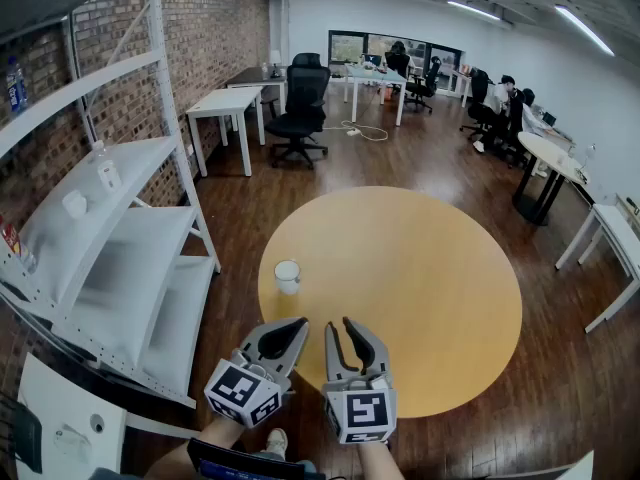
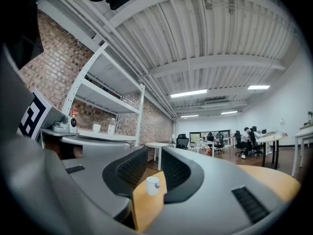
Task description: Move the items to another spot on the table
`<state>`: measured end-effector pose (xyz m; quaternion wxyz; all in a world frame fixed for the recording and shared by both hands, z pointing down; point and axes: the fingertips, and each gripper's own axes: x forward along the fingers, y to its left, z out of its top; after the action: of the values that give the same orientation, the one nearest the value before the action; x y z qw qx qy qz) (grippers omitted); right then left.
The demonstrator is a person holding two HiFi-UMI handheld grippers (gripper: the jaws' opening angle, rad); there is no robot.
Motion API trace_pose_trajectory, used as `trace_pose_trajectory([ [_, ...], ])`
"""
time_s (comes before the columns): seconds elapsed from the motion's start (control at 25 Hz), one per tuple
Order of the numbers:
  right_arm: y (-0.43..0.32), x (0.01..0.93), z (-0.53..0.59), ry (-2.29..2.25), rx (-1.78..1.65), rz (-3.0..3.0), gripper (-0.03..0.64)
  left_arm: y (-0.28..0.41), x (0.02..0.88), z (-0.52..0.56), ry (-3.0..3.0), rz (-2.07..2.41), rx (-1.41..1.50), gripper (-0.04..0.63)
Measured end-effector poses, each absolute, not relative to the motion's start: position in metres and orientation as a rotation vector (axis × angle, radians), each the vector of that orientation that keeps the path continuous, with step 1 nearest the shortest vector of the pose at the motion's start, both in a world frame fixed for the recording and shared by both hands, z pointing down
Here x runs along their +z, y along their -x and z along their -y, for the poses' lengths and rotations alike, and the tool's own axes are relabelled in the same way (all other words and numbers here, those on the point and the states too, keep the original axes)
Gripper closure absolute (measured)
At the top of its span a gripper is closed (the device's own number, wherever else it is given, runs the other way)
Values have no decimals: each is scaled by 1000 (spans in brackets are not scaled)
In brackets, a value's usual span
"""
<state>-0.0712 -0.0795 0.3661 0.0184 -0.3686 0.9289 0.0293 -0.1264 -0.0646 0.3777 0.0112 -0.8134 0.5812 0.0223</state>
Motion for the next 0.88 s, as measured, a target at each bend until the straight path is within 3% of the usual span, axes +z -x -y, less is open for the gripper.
trace_pose_trajectory([
  [0.48,188,405,107,1024,7,-2975,442,238,414,82,2491,-1972,28,592],
  [0.88,227,430,145,1084,-24,-2995,428,272,433,118,2530,-1958,31,592],
])
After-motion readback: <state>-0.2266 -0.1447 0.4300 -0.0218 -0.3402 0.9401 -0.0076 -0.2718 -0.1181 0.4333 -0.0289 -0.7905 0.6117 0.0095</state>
